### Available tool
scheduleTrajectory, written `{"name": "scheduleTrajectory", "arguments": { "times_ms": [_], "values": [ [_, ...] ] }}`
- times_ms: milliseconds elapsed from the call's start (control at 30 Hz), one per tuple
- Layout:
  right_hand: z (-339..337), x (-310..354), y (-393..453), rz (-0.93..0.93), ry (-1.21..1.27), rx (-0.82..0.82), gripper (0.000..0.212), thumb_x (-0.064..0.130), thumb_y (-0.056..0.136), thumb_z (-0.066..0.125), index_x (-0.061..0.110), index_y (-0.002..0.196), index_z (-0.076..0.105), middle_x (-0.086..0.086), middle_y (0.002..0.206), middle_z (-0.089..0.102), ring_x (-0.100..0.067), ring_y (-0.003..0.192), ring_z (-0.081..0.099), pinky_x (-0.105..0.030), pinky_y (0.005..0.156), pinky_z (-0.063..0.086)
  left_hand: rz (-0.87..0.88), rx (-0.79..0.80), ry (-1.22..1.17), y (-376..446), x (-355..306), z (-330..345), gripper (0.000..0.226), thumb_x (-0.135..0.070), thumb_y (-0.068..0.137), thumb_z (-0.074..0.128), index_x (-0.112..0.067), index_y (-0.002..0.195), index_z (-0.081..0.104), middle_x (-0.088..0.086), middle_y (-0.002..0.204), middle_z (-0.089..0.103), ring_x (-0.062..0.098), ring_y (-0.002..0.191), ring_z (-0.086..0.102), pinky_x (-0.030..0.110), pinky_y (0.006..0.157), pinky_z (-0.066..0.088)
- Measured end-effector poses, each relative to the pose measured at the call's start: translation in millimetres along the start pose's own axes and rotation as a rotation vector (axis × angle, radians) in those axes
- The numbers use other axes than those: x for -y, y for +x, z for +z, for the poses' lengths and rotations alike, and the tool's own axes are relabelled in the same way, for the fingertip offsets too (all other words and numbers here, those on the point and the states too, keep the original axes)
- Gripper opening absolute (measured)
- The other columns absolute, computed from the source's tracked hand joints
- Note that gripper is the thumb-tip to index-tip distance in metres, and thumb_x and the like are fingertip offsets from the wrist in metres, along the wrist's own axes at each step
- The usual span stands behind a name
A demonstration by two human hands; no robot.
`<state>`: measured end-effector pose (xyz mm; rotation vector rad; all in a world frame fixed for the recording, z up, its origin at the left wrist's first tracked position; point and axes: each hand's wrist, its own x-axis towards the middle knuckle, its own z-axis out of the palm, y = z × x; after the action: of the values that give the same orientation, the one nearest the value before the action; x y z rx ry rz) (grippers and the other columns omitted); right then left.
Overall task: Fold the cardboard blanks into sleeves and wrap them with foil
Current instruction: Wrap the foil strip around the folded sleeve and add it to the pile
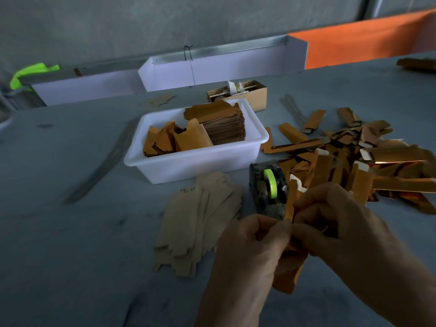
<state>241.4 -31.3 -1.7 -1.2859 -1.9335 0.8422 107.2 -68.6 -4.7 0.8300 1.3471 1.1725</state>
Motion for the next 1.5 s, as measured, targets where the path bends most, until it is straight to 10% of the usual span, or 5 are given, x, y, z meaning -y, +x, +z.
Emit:
{"name": "scheduleTrajectory", "arguments": {
  "times_ms": [333, 533, 1067, 1267, 1500],
  "values": [
    [1.9, 10.9, -0.9, 0.047, -0.222, -0.065, 0.027, 0.029, 0.077, 0.070, 0.033, 0.084, 0.044, 0.009, 0.067, 0.064, 0.002, 0.064, 0.062, -0.011, 0.049, 0.047, 0.329, -0.259, 0.205, 3.6, 26.6, 13.0, 0.022, -0.009, 0.086, 0.065, -0.017, 0.065, 0.068, 0.006, 0.063, 0.069, 0.021, 0.061, 0.069, 0.043, 0.063, 0.059],
    [-4.4, 13.7, 1.0, 0.146, -0.137, -0.051, 0.030, 0.038, 0.067, 0.074, 0.034, 0.081, 0.048, 0.010, 0.065, 0.066, 0.005, 0.062, 0.062, -0.014, 0.049, 0.046, 0.840, -0.494, 0.582, 3.5, 34.7, 22.7, 0.019, -0.028, 0.079, 0.055, -0.017, 0.069, 0.067, -0.006, 0.067, 0.063, -0.002, 0.058, 0.060, 0.008, 0.051, 0.046],
    [3.3, -7.2, 3.4, 0.210, 0.211, 0.034, 0.007, 0.034, 0.073, 0.062, 0.032, 0.080, 0.061, 0.020, 0.075, 0.065, 0.002, 0.071, 0.062, -0.014, 0.056, 0.041, 0.185, -0.102, 0.158, 1.7, 18.0, 0.4, 0.011, -0.028, 0.091, 0.058, -0.030, 0.096, 0.068, 0.000, 0.082, 0.073, 0.015, 0.076, 0.071, 0.031, 0.052, 0.056],
    [-9.7, -25.7, 22.3, 0.300, 0.348, -0.148, 0.004, 0.031, 0.081, 0.056, 0.035, 0.082, 0.056, 0.005, 0.075, 0.066, -0.012, 0.065, 0.064, -0.022, 0.058, 0.041, 0.324, -0.629, 0.978, 27.0, 27.7, -48.9, 0.036, -0.039, 0.091, 0.053, -0.017, 0.118, 0.063, 0.004, 0.110, 0.067, 0.022, 0.105, 0.060, 0.031, 0.087, 0.042],
    [-26.1, -58.7, 42.5, 0.419, -0.056, -0.487, 0.026, 0.034, 0.087, 0.057, 0.020, 0.109, 0.052, -0.014, 0.114, 0.054, -0.032, 0.096, 0.055, -0.036, 0.064, 0.047, -0.012, -0.564, 1.506, 42.6, 39.2, -73.9, 0.037, -0.045, 0.100, 0.029, -0.017, 0.108, 0.052, 0.003, 0.119, 0.055, 0.020, 0.115, 0.050, 0.031, 0.086, 0.042]
  ]
}}
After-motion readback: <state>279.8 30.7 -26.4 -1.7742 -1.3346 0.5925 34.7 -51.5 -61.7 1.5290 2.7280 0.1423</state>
